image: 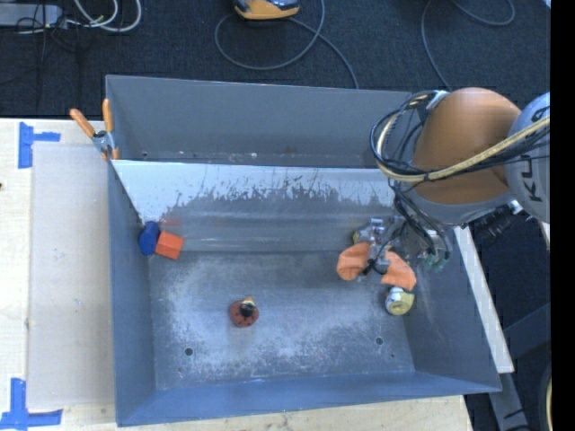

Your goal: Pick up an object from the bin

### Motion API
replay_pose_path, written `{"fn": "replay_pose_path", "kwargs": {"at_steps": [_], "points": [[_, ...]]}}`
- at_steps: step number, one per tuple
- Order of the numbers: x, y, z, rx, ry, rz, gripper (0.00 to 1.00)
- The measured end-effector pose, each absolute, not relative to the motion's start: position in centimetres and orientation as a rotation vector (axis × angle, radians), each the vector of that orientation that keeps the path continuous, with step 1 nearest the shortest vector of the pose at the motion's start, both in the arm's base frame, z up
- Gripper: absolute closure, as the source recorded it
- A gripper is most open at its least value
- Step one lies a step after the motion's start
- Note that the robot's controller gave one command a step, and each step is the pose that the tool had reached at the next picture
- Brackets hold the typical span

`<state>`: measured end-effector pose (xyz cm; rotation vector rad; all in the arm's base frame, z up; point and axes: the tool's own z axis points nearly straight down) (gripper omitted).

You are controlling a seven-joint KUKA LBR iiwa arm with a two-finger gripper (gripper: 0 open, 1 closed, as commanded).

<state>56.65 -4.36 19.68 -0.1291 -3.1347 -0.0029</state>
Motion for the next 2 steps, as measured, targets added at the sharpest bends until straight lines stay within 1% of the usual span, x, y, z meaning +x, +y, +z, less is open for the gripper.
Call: {"fn": "replay_pose_path", "kwargs": {"at_steps": [2], "points": [[56.58,-4.34,19.99,-0.130,-3.128,-0.003,1.00]]}}
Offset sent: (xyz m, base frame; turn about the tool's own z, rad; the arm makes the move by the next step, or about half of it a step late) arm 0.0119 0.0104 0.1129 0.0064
